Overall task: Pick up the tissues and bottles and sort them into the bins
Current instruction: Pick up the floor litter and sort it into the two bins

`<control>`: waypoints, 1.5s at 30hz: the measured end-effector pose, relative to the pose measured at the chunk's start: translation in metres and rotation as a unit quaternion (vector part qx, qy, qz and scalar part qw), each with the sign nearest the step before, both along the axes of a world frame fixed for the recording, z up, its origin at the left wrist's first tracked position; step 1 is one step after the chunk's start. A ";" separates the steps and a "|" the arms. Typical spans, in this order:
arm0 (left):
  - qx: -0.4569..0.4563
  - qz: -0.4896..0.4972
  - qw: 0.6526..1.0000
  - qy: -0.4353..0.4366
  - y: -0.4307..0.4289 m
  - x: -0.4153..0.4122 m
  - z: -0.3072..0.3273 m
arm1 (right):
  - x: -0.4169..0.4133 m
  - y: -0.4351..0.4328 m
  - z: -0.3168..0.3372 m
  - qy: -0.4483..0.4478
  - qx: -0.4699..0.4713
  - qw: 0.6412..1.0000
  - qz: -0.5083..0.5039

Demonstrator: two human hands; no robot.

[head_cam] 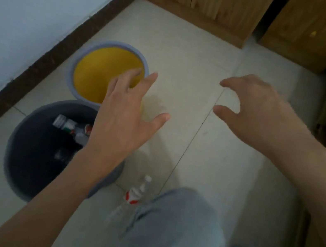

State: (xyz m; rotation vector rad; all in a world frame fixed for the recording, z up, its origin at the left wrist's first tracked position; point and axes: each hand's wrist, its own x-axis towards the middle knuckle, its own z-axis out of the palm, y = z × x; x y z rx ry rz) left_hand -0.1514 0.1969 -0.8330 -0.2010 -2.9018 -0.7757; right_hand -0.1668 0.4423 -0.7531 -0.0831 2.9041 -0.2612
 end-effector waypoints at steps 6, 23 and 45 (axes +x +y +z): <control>0.038 -0.024 0.998 -0.043 0.029 0.081 -0.074 | 0.065 0.005 -0.153 -0.103 -0.006 0.994 -0.024; -0.096 -0.018 0.972 -0.216 -0.026 0.184 -0.268 | 0.242 -0.069 -0.352 -0.143 -0.087 0.965 -0.202; -0.048 -0.080 0.979 -0.179 -0.002 0.175 -0.266 | 0.241 -0.055 -0.361 -0.050 -0.149 0.960 -0.232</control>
